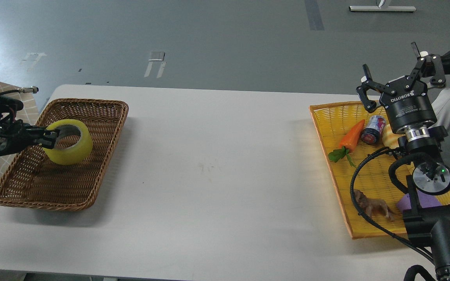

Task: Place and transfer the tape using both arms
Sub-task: 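Lower the tape roll into the basket and open the left gripper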

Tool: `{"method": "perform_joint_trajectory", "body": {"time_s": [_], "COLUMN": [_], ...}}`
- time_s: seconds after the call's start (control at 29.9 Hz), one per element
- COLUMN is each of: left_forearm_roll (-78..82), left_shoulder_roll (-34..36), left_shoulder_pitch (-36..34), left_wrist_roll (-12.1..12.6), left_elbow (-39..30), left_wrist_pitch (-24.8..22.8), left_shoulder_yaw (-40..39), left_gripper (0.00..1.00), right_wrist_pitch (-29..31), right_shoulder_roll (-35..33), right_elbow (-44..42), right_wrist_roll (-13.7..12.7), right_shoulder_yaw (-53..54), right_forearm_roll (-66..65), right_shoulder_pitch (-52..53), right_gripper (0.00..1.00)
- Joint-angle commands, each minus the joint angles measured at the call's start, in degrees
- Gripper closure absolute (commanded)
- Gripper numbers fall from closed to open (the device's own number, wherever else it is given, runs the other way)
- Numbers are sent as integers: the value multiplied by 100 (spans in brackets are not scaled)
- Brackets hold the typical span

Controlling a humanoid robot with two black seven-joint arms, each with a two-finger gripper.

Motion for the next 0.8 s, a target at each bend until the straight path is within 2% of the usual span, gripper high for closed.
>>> {"method": "perform_joint_trajectory", "body": {"time_s": [0.0, 0.23, 0.77], "left_forearm_roll": [-7, -173, -385], "left_shoulder_roll": [-105, -325, -343], "left_shoulder_pitch": [23, 32, 76], "left_wrist_roll": [-1, -10, -45], "left_elbow": [124, 423, 432], "left_wrist_pitch": [50, 112, 112], "left_shoulder_yaw": [3, 3, 3], "left_gripper": [100, 100, 100], "right_wrist_pitch": [0, 0, 0], "right_shoulder_roll": [0, 0, 0], "right_elbow": [5, 5, 5], "right_wrist_roll": [5, -4, -4], "right_shoulder_yaw": [0, 8, 0], "right_forearm_roll": [1, 1, 1], "right_shoulder_pitch": [0, -8, -26], "right_gripper": [0, 0, 0]}}
